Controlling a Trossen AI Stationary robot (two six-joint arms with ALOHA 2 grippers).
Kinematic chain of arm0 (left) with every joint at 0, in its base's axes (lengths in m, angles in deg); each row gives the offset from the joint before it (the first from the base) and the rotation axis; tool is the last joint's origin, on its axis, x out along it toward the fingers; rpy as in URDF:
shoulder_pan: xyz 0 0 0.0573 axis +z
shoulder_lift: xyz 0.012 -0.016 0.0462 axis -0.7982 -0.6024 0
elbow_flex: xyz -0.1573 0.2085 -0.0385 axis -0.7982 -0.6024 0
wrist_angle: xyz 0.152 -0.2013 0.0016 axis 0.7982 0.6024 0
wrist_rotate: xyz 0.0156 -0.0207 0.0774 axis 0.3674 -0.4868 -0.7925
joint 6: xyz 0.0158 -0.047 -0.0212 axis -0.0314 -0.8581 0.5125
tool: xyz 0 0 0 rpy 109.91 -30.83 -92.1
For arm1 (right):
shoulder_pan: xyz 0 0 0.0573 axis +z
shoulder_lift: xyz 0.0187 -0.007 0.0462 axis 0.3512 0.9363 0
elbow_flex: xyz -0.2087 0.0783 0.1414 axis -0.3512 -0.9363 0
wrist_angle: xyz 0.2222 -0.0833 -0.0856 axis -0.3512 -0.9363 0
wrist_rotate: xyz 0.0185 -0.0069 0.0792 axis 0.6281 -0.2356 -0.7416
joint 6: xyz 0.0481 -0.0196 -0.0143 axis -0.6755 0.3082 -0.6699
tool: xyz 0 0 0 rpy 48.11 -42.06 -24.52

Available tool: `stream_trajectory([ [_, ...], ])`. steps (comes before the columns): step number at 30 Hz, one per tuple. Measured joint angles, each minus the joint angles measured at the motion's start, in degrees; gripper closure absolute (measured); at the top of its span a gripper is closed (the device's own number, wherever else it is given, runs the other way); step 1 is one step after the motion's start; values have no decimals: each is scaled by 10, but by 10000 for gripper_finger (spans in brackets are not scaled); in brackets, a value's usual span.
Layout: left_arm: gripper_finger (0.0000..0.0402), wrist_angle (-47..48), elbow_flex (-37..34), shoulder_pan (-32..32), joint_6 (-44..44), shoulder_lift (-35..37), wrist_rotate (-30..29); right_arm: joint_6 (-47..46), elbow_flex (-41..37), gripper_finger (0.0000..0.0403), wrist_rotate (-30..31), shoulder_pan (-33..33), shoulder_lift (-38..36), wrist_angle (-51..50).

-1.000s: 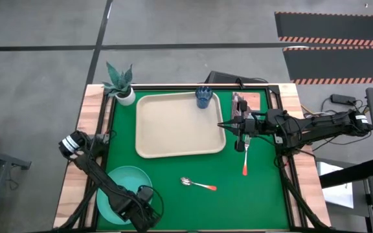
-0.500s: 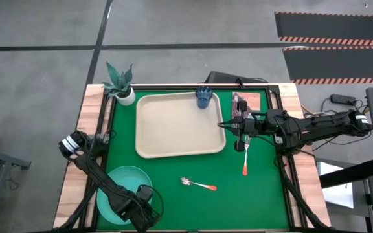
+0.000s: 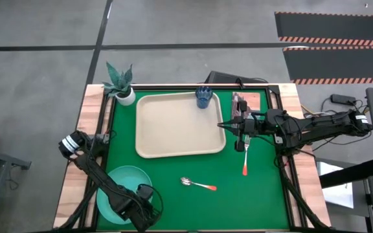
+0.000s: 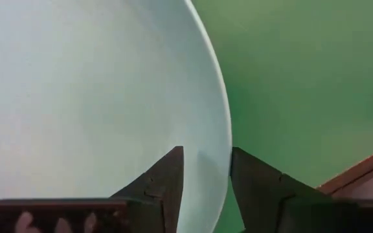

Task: Pick and place plate/cup/fork/spoon on tray
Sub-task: Put the light blue plate on the light brown serving tray

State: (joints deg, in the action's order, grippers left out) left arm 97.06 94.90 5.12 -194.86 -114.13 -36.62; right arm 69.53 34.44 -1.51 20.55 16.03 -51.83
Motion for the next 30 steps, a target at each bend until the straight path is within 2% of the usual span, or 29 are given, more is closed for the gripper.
stream_trajectory([
  [6, 263, -21, -21, 0, 2, 0, -6, 0, 0, 394, 0, 0, 0, -1],
  [11, 264, -22, -23, 0, 4, 0, -14, 0, 0, 394, 0, 0, 0, -1],
  [15, 289, -26, -23, 0, 4, 0, -15, 0, 0, 394, 0, 0, 0, -1],
  [25, 386, -25, -22, 1, 5, 2, -17, 0, 0, 394, 0, 0, 0, -6],
  [30, 393, -13, -9, 2, 32, 3, -11, 0, 0, 394, 0, 0, 0, -6],
])
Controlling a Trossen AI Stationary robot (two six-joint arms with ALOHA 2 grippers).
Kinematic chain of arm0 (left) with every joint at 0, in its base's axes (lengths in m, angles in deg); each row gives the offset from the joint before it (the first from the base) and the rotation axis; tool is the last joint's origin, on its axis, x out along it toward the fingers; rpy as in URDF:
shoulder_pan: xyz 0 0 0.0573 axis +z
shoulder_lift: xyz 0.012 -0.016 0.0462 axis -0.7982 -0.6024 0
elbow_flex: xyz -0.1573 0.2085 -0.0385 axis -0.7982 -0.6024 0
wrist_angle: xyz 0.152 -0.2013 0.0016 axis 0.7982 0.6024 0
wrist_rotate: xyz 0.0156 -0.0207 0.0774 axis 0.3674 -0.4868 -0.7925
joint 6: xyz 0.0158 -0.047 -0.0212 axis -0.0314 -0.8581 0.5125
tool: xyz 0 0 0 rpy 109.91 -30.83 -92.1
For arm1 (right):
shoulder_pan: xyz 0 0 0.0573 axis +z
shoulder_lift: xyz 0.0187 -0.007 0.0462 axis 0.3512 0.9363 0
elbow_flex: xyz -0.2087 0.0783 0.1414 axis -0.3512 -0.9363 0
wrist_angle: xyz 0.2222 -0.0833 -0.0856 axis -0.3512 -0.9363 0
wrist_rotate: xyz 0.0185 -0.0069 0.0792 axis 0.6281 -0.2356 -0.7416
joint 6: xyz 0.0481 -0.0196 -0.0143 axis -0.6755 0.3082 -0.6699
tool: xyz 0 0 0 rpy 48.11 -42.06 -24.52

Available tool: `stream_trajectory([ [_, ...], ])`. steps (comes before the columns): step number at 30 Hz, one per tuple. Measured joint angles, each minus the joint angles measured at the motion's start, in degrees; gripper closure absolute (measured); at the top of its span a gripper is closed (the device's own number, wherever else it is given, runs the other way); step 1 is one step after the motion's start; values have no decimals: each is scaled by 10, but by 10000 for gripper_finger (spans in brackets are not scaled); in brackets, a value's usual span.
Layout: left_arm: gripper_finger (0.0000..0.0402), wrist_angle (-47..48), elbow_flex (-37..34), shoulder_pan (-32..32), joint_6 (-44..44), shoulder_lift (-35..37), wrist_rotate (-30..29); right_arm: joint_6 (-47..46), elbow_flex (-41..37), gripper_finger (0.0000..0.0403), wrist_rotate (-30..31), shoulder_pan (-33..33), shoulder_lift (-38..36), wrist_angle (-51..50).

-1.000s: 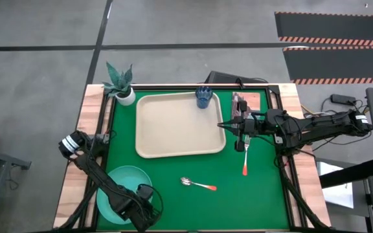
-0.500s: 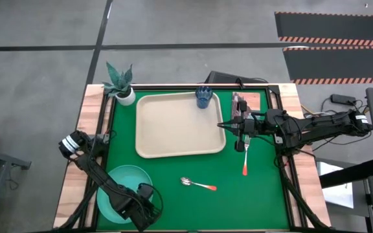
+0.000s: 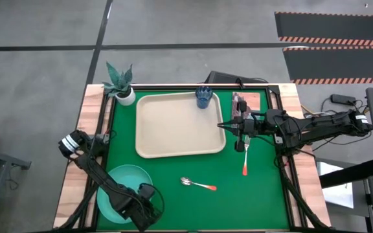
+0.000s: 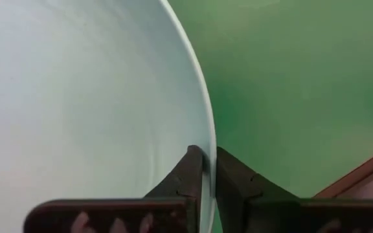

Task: Pick and place plate/cup/fork/spoon on tray
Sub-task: Put the light blue plate on the light brown serving tray

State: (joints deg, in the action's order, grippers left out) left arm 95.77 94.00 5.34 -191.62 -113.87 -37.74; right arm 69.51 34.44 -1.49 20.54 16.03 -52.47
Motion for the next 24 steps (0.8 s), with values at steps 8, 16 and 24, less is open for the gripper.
stream_trajectory([
  [8, 394, 21, 18, 0, 19, 5, 23, 0, 0, 394, 0, 0, 0, -3],
  [16, 395, 24, 65, 0, 159, 6, 22, -10, 0, 394, 0, 0, 0, -4],
  [24, 396, 30, 80, 0, 243, 7, -12, -17, 0, 394, 0, 0, 0, -10],
])
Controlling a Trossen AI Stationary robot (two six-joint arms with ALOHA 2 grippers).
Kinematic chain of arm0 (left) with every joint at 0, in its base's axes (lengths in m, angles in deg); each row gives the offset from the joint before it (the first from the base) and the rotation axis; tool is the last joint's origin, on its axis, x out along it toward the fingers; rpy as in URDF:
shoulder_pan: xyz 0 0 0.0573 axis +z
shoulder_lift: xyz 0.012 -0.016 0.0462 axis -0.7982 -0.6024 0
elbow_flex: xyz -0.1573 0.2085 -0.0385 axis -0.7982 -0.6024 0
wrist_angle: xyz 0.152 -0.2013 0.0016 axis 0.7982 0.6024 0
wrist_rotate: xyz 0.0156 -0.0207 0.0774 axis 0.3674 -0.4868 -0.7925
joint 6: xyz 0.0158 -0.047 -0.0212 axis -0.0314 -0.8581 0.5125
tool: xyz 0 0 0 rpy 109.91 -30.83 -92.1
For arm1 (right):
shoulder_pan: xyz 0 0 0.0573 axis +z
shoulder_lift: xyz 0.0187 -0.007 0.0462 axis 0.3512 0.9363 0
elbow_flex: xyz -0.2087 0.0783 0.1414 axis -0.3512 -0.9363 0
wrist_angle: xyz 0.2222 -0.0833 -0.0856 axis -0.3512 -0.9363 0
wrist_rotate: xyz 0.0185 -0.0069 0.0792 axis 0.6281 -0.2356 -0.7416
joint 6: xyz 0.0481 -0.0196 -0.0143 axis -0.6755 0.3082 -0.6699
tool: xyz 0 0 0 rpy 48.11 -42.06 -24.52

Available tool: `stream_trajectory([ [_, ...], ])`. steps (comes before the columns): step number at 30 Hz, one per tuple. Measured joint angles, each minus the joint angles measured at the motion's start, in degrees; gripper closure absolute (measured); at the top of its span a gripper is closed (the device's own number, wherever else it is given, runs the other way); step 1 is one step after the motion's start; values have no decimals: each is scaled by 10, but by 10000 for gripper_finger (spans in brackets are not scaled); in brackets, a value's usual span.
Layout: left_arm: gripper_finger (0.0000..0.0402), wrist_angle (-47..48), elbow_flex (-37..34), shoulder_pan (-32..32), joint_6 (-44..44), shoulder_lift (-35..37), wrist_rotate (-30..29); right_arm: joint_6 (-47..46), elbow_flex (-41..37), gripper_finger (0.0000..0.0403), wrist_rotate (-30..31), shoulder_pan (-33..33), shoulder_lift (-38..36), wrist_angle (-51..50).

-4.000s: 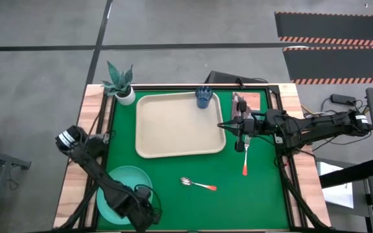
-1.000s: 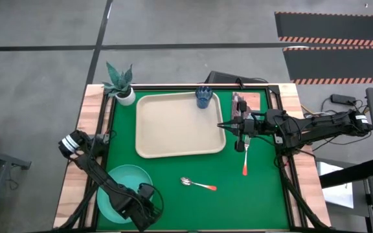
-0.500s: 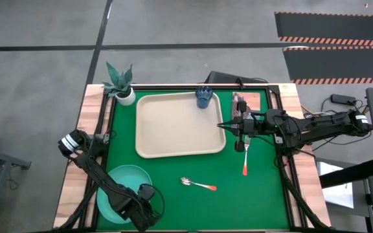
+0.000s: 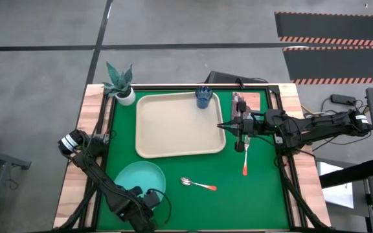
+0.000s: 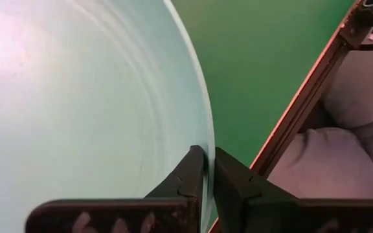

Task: Pick and place plate/cup/fork/spoon on tray
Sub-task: Put the light blue plate on the light brown serving tray

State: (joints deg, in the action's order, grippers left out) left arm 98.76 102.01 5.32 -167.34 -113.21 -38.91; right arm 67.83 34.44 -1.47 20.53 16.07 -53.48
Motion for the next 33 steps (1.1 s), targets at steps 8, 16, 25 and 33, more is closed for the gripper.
stream_trajectory([
  [8, 399, 48, 44, -4, 19, 0, -11, 0, 0, 394, 0, 0, 0, -8],
  [16, 401, 105, 130, -3, 59, 0, -63, -3, 0, 394, 0, 0, 0, -10],
  [25, 401, 178, 194, -2, 78, 0, -106, -3, 0, 394, 0, 0, 0, -10],
  [33, 401, 176, 220, 26, 185, 0, -170, -2, 0, 394, 0, 0, 1, -10],
])
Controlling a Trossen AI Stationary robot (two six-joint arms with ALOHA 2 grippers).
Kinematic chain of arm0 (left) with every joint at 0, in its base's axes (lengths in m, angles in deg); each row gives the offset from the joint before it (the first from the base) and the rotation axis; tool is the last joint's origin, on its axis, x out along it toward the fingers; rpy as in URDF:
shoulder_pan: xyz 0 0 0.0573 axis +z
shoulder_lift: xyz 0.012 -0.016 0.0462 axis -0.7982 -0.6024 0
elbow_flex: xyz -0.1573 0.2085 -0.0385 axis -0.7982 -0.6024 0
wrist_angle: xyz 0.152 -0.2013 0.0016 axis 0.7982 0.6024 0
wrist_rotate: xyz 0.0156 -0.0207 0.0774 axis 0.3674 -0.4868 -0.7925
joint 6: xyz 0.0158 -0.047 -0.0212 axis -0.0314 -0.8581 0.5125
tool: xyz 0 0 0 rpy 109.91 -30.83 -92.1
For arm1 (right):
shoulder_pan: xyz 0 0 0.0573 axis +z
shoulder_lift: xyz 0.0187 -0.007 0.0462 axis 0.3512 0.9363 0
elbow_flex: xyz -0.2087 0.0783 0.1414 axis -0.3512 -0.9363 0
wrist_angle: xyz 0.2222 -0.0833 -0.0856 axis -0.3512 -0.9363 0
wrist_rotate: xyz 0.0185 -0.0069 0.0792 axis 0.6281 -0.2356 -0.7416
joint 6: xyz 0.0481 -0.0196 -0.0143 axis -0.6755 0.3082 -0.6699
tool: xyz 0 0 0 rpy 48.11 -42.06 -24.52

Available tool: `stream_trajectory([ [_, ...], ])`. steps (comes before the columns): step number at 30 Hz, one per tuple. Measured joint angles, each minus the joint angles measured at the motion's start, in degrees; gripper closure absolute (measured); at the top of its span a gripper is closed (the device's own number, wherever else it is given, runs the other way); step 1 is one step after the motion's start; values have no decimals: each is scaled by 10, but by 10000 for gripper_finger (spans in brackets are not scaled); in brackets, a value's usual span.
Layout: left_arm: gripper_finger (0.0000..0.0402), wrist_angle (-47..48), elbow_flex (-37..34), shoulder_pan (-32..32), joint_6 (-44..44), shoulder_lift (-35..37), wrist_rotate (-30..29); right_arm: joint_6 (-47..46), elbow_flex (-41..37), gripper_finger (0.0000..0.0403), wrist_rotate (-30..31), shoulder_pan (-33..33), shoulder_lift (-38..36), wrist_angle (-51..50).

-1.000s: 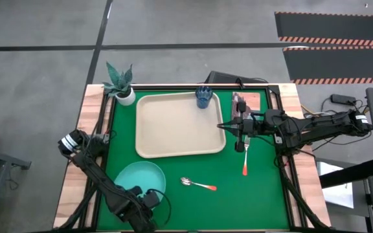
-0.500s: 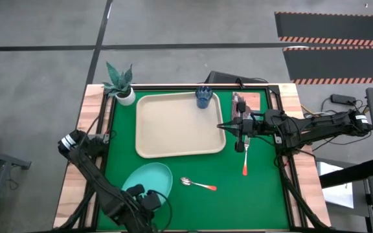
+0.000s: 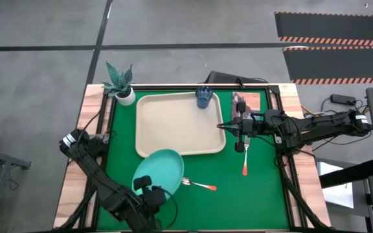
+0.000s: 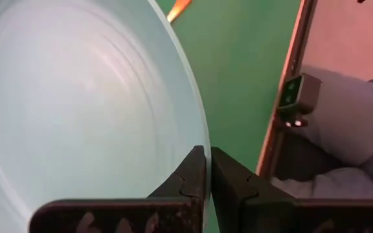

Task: Pick and place plate/cup/fork/spoon on tray
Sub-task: Put the light blue plate on the light brown serving tray

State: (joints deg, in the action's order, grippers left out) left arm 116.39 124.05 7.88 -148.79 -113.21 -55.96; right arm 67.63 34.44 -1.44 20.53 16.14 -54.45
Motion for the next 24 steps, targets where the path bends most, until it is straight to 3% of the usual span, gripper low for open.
stream_trajectory([
  [11, 401, 33, -4, 100, 207, 0, 3, 14, 0, 394, 1, 0, 0, 0],
  [18, 401, 103, -17, 146, 265, 0, 5, 20, 0, 394, 1, 0, -4, -10],
  [24, 401, 100, -57, 180, 333, 0, 0, 21, 0, 394, 1, 0, -13, -16],
])
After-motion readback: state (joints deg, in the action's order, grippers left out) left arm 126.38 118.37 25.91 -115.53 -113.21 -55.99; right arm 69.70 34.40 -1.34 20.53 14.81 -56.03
